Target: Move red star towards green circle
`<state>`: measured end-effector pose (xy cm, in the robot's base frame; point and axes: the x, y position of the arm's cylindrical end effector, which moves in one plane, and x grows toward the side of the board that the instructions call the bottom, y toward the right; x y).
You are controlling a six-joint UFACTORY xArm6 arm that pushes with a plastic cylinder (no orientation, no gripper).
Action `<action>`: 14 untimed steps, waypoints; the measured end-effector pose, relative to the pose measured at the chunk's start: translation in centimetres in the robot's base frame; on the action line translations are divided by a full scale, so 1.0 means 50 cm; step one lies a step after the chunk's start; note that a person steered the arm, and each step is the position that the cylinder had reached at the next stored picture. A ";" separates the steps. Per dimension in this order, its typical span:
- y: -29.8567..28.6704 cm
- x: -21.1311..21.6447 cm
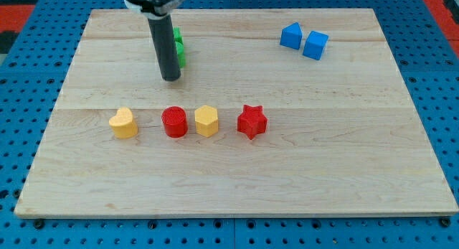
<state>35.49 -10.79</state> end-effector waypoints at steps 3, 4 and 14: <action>0.236 0.174; 0.226 0.271; 0.278 0.198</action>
<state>45.41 3.12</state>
